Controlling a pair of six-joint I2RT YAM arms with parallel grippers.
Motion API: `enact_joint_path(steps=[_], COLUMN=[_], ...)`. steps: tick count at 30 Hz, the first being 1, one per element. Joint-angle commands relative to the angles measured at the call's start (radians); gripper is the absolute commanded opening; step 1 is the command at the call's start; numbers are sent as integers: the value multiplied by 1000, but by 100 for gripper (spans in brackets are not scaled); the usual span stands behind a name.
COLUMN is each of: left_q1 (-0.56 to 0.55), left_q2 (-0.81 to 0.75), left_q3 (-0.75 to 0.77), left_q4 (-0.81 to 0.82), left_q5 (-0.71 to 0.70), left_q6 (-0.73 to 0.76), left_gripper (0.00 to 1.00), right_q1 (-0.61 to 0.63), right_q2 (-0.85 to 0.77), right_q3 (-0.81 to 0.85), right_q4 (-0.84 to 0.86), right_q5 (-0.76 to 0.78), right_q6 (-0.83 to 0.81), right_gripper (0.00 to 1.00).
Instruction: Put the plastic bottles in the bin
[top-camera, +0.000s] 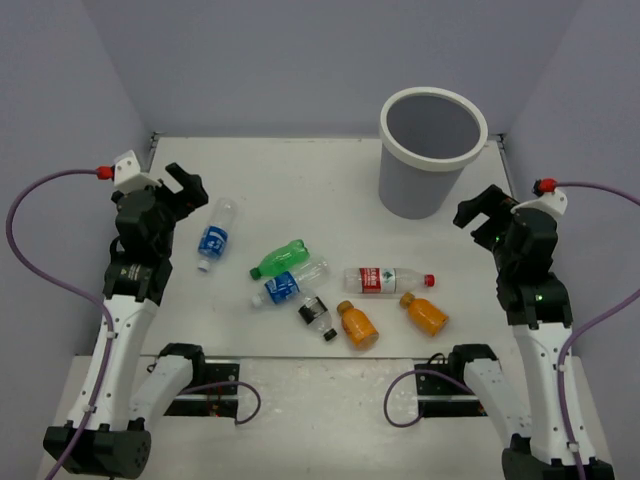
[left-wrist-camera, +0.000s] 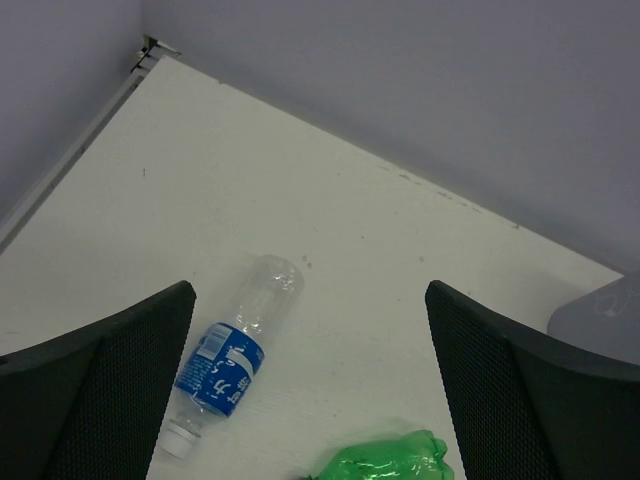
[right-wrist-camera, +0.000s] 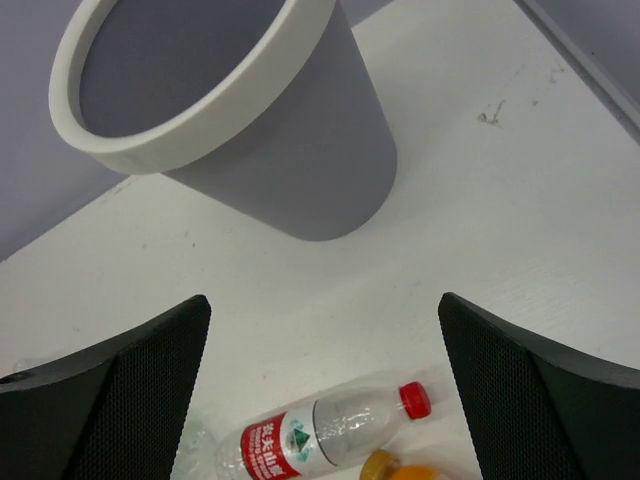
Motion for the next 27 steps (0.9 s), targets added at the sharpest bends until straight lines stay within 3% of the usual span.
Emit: enact_joint_path(steps=[1,6,9,14,20,27], left_q1=[4,5,4,5,5,5], left_q2=[-7,4,26,55,40,28], left_q3=[-1,-33,-50,-61,-72,-90], left_q4=[-3,17,33,63,60,90], left_q5=[24,24,25,75,-29,-32], left_q6=[-19,-24,-32,-10,-5,-13], left_gripper=[100,100,100,100,100,100], right_q1=[-3,-5,-4,-5,-3,-3], right_q2=[-30,-37,22,116,130,87], right_q3=[16,-20,-38,-114,-198,-290], right_q4=[-93,-231,-311,-329,-301,-308], right_q5=[-77,-219,-390,-505,-479,-396], right_q6=[-2,9,-24,-43,-47,-45], right_gripper=[99,99,99,99,99,99])
